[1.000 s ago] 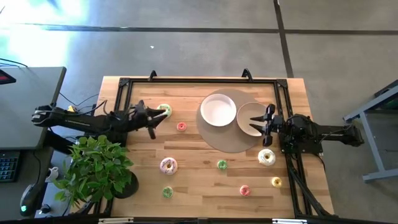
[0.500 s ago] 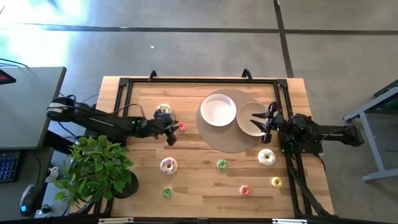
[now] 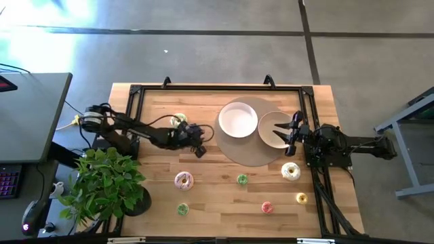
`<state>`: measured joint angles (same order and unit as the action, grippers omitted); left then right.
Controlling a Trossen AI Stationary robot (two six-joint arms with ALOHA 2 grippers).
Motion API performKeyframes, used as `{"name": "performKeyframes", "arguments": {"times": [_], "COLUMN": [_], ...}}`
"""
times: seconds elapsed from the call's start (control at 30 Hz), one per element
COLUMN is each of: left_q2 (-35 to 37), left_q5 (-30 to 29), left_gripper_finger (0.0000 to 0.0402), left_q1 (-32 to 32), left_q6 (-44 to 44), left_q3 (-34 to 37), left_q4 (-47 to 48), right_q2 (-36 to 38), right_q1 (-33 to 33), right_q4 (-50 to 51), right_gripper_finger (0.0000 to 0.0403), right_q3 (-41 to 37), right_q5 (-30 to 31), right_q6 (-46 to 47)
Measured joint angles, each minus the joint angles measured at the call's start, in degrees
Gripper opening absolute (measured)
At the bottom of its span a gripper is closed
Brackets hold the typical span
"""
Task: Pick & Place donuts
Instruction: Put the top small red donut on the white plate
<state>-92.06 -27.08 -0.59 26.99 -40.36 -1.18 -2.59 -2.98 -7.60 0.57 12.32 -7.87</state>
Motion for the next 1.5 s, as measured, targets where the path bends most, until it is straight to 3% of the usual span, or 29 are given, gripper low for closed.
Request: {"name": "performKeyframes", "arguments": {"times": [0.2,0.53,0.83,1.07,1.5], "left_q2": [-0.04,-0.04,0.01,0.37,0.10], "left_q5": [9.46,11.01,12.22,12.45,14.22], "left_gripper_finger": [0.0113,0.0108,0.0011,0.0003,0.0001], "left_q1": [-5.49,-5.54,-5.43,-5.43,-6.46], "left_q6": [4.80,3.51,4.85,4.15,-11.45], "left_q3": [-0.13,-0.11,-0.13,-0.21,-17.23], "left_q4": [2.66,3.65,6.38,5.14,4.29], "right_q2": [0.00,-0.02,0.00,-0.02,-0.02], "right_q1": [0.00,0.00,0.00,0.00,0.00], "right_q4": [0.00,0.00,0.02,0.00,-0.46], "right_gripper_finger": [0.0119,0.0119,0.0119,0.0119,0.0119], "right_q3": [0.01,0.01,0.01,0.01,-0.01], "right_q5": [-0.02,0.00,-0.02,-0.02,0.00], "right_q6": [0.01,0.06,0.08,0.08,0.06]}}
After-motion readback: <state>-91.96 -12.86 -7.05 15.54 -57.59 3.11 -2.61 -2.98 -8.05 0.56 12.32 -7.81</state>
